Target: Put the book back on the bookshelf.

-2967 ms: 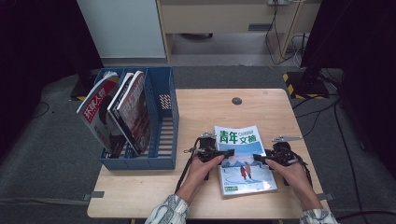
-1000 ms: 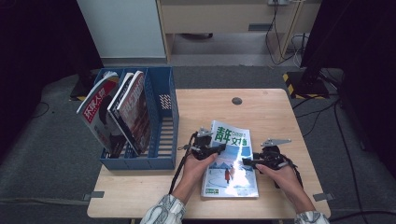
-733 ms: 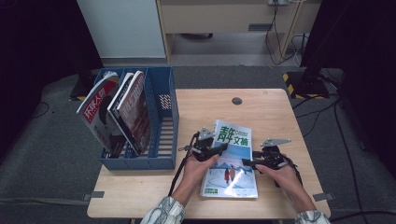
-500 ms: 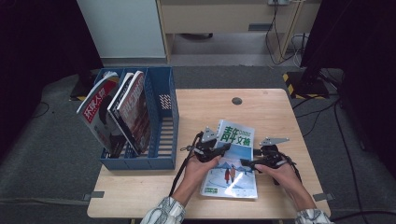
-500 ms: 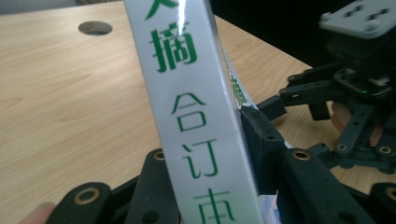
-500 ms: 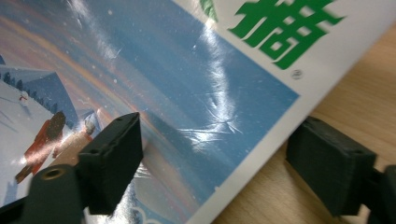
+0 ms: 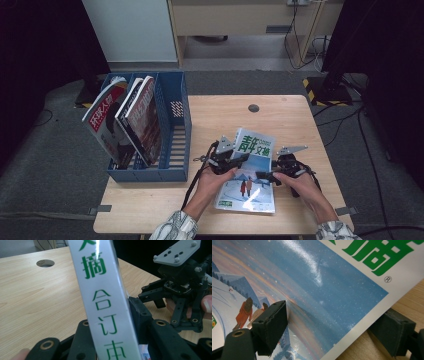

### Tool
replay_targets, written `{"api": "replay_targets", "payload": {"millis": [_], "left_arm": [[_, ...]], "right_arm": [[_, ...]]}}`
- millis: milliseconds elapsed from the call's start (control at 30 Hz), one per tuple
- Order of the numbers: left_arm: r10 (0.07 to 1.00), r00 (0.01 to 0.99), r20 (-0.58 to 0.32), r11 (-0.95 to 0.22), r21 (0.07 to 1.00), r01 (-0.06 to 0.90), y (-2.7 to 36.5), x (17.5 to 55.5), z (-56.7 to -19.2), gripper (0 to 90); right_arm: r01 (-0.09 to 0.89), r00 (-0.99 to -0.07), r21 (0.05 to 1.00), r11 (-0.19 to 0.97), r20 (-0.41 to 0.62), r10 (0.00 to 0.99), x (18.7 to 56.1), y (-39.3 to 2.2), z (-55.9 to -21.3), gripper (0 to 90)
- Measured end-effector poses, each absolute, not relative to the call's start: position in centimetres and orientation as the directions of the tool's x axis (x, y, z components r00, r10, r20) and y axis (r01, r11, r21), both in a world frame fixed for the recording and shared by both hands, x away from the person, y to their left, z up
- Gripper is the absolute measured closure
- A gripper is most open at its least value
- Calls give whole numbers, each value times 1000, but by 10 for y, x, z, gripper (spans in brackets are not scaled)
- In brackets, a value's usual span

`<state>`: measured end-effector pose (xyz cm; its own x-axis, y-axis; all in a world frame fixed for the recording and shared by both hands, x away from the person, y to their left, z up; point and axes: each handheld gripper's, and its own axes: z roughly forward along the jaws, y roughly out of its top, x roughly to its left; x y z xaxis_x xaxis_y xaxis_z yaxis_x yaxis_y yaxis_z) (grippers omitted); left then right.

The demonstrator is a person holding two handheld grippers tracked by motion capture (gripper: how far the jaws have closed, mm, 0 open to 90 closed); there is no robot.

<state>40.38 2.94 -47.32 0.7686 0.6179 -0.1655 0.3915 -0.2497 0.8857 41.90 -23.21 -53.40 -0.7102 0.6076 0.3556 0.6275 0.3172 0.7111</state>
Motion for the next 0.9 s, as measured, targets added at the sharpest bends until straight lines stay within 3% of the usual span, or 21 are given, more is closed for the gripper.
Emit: {"api": "replay_targets", "payload": {"millis": [300,567,900], "left_arm": [[605,786,-124,-241,913,329,33,402,-461,694],[598,796,-97,-228,931,285,40,402,-452,698],[598,798,-78,-220,941,257,44,401,-446,701]], "right_arm": [[577,-724,743,339,275,633,417,-233,-516,284],[506,-739,781,367,172,652,412,-235,-496,452],[487,-732,793,367,141,667,409,-238,-484,611]]}}
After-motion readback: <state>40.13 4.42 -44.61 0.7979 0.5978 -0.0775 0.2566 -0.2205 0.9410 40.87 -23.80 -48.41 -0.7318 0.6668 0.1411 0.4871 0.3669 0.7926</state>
